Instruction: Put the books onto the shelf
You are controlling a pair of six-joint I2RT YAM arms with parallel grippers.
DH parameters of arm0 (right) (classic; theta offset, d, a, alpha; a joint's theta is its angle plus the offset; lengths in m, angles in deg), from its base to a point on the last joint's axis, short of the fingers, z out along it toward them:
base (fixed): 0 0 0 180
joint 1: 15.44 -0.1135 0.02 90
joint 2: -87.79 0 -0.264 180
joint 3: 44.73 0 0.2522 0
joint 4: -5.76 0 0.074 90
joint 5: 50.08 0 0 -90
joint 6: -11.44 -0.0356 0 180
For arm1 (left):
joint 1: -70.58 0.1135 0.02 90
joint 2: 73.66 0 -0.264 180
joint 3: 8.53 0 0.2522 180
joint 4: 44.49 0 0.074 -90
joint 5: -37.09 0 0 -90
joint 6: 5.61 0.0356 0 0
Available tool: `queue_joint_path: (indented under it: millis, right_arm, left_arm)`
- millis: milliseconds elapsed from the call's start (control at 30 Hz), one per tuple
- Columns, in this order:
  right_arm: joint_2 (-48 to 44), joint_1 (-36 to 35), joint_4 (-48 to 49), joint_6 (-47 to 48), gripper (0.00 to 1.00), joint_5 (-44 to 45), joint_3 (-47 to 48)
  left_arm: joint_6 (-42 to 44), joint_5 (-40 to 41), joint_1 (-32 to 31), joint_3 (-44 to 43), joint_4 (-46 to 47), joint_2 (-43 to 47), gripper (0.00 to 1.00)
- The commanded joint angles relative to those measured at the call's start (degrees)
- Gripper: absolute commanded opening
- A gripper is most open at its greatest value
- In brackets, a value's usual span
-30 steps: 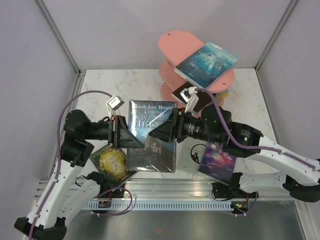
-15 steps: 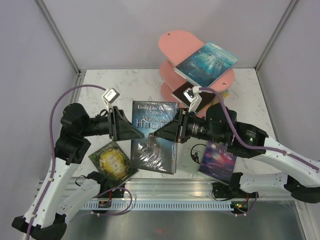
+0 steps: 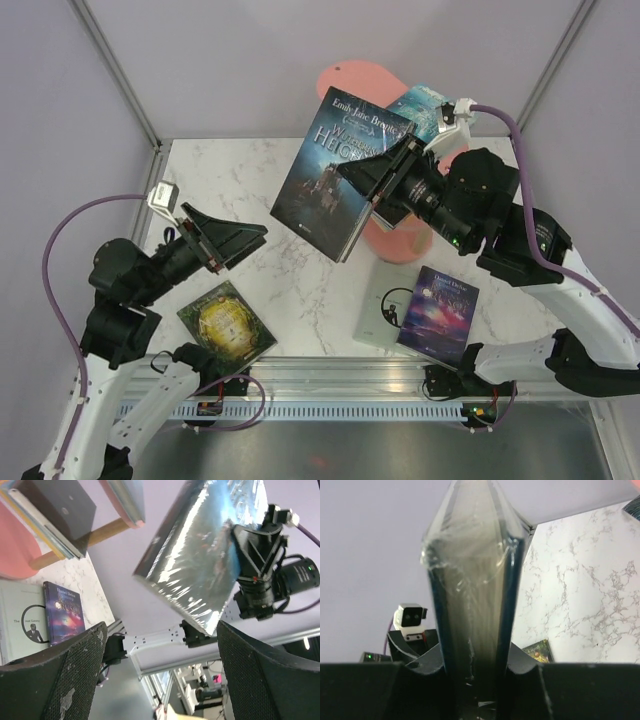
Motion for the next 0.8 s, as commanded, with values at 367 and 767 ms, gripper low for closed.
queue_joint_path:
  millis: [367,767]
  right_arm:
    - [2.37,0.31,23.80,-8.40,0.00,-4.73,-5.27]
    - [5.09,0.31,30.75,-12.53,0.00,-5.08,-9.50]
  left_arm:
    - [-16.55,12.81,0.01,9.51,23.24,-2.24,0.86]
    - [-20.08,15.89,0.18,10.48,26.95,-4.87,0.43]
